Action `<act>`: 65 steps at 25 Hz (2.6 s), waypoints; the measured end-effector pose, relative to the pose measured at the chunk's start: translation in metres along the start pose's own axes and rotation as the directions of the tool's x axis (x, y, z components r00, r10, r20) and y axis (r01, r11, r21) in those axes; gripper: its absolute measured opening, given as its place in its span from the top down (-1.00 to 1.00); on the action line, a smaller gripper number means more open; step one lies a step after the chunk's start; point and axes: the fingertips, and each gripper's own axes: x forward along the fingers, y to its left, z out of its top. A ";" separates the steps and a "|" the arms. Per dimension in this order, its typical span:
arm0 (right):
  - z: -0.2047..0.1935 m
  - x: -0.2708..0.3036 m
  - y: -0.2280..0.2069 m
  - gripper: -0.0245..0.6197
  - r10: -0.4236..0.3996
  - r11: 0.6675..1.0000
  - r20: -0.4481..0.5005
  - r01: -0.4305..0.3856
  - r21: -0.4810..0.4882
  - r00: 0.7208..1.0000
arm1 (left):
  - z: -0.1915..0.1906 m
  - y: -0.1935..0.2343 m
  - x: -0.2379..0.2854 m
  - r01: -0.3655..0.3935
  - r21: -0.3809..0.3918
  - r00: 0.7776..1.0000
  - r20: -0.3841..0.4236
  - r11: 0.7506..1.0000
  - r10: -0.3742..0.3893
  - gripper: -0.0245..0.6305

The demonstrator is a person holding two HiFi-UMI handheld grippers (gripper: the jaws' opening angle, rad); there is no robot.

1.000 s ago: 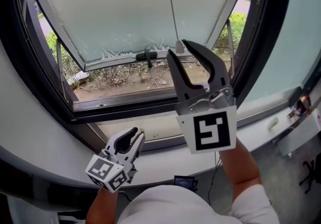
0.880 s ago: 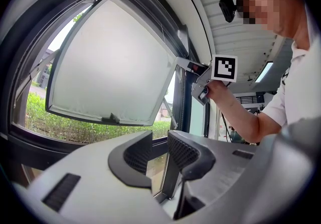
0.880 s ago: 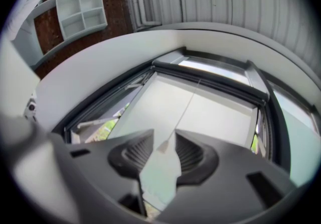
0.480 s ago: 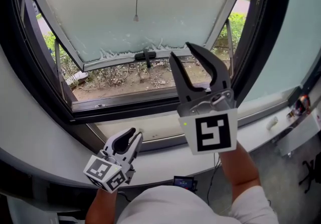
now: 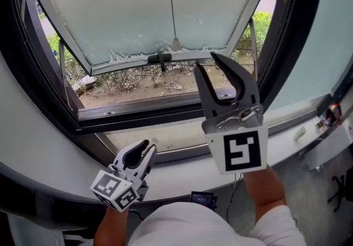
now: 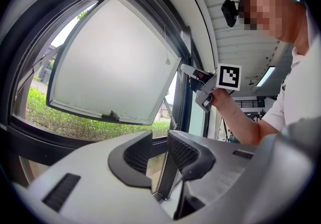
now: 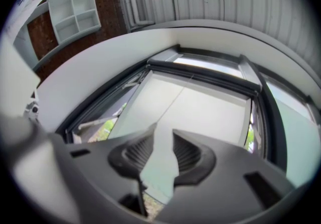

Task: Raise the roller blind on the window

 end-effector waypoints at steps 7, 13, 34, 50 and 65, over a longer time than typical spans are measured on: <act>-0.019 -0.014 0.002 0.55 0.014 0.999 -0.035 -0.013 0.046 0.999 | -0.004 -0.003 -0.003 0.014 -0.040 1.000 0.012 0.999 -0.014 0.59; -0.031 -0.023 0.004 0.57 0.022 0.996 -0.053 -0.017 0.089 0.998 | -0.007 -0.003 -0.006 0.008 -0.055 1.000 0.008 0.998 -0.007 0.59; -0.102 -0.060 0.053 0.66 0.144 0.963 -0.202 -0.090 0.255 0.969 | -0.012 0.010 -0.031 -0.050 -0.110 0.999 0.016 0.993 0.052 0.59; -0.153 -0.105 0.131 0.69 0.210 0.923 -0.377 -0.056 0.381 0.902 | -0.045 0.023 -0.064 -0.025 -0.184 0.999 -0.034 0.983 0.019 0.59; -0.175 -0.151 0.191 0.70 0.213 0.908 -0.500 0.018 0.418 0.839 | -0.073 0.024 -0.103 0.050 -0.216 0.992 -0.101 0.975 -0.073 0.59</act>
